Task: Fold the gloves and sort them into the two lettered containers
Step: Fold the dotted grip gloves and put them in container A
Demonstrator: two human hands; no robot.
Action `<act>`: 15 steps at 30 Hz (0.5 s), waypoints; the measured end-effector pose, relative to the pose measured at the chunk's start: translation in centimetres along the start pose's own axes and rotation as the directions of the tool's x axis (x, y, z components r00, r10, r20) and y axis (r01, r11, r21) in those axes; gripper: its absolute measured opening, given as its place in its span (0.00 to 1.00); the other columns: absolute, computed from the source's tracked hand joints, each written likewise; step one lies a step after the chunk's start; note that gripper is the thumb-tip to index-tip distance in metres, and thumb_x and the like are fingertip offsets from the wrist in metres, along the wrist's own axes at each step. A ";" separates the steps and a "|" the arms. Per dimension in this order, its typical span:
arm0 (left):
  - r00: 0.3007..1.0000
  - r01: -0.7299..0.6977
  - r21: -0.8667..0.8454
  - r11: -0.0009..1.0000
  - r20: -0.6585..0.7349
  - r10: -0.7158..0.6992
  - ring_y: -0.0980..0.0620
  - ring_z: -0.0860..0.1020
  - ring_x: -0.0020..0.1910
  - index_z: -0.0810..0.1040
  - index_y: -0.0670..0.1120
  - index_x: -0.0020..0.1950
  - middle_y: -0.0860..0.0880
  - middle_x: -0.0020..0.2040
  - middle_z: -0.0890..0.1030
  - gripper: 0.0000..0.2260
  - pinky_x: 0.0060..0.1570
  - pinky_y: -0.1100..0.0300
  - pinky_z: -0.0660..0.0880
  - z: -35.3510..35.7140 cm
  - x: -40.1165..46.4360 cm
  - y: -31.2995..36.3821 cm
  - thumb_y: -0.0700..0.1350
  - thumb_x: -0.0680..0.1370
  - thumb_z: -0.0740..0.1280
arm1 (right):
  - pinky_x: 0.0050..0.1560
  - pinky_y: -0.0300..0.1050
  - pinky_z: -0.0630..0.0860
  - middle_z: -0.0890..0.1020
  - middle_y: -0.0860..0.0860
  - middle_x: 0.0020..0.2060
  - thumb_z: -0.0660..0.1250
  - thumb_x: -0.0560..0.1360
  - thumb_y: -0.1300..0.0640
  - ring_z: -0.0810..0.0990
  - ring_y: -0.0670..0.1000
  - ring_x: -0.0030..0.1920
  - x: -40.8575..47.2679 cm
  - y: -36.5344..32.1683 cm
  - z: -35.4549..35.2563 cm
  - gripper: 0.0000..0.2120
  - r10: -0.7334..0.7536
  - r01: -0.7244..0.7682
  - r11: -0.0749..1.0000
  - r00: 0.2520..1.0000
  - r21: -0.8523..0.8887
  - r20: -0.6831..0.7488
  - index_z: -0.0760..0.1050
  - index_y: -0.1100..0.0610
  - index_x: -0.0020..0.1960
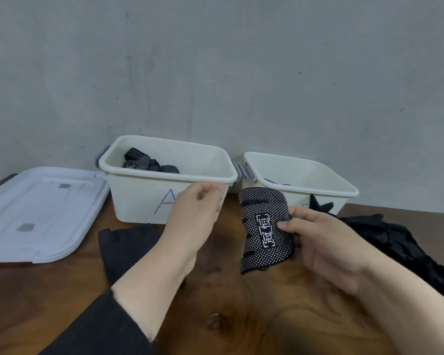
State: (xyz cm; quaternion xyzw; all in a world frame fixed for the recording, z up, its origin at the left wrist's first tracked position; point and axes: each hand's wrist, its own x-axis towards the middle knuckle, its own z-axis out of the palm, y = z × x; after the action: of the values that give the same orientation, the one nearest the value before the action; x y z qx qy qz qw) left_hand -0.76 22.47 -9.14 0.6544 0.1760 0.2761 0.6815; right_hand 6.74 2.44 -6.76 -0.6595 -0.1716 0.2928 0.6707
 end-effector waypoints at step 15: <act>0.890 -0.301 0.809 0.506 0.048 0.453 0.51 0.77 0.53 0.81 0.52 0.57 0.55 0.52 0.80 0.08 0.49 0.56 0.71 -13.4 7.4 3.2 0.47 0.80 0.65 | 0.45 0.55 0.85 0.84 0.63 0.54 0.62 0.81 0.69 0.86 0.58 0.48 14.1 -13.3 8.8 0.08 -0.091 0.091 0.995 0.996 -0.050 0.000 0.75 0.66 0.59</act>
State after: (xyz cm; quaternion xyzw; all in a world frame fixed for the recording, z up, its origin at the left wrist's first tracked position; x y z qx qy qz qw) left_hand -3.46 37.60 -6.19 0.8844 0.1906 0.3643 0.2208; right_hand 14.40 18.63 4.79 -0.6678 -0.2078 0.2570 0.6670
